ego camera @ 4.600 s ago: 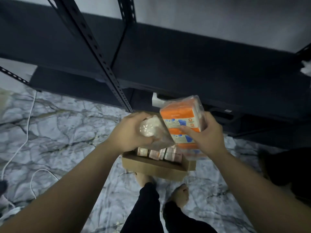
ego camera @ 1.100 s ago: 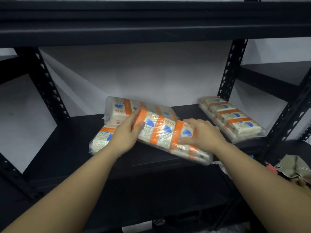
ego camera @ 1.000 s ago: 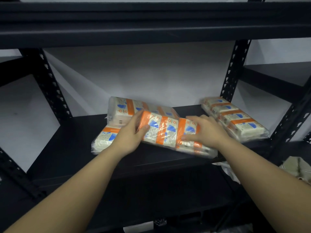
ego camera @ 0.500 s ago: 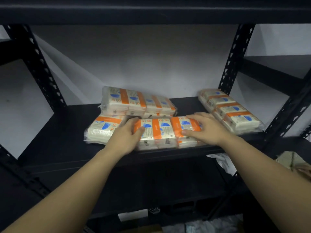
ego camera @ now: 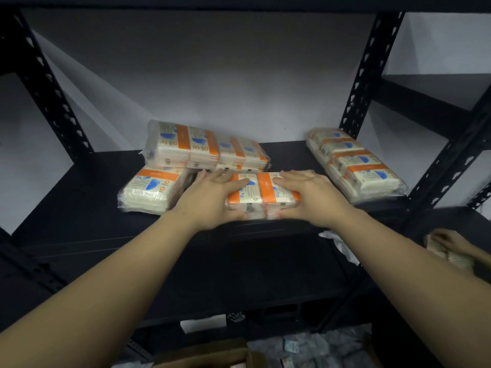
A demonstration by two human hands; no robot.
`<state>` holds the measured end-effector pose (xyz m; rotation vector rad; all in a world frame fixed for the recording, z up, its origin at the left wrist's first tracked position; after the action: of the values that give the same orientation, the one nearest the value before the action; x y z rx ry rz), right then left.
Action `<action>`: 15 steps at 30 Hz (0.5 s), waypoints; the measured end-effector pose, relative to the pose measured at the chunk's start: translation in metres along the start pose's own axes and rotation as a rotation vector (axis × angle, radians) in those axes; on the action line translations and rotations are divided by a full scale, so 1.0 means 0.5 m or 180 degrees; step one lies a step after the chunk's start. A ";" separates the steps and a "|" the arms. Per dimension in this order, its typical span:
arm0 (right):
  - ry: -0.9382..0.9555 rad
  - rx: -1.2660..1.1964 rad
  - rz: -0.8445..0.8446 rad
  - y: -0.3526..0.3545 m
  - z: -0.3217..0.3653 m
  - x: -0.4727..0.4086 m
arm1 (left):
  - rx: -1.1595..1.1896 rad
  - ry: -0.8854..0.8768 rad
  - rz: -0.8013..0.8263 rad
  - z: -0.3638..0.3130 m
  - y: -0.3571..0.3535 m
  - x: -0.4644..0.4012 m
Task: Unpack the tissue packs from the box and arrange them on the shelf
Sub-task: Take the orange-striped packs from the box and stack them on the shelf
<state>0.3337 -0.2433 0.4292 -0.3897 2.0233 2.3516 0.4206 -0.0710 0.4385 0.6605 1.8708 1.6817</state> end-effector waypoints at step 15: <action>-0.1116 -0.0755 -0.0577 -0.016 -0.007 0.079 | 0.2068 0.0854 -0.0324 0.143 -0.052 0.057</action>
<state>0.2973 -0.2515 0.4131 -0.1410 1.5011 2.3529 0.4476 -0.0021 0.4049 0.5811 2.6279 1.1227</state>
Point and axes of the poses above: each hand's wrist, its own x-axis away from the middle knuckle, its own y-axis out of the back of the hand, z = x × y, the point moved 10 cm from there along -x, towards the middle knuckle, and after that the axes turned 15 degrees about y, right-handed, at the moved point
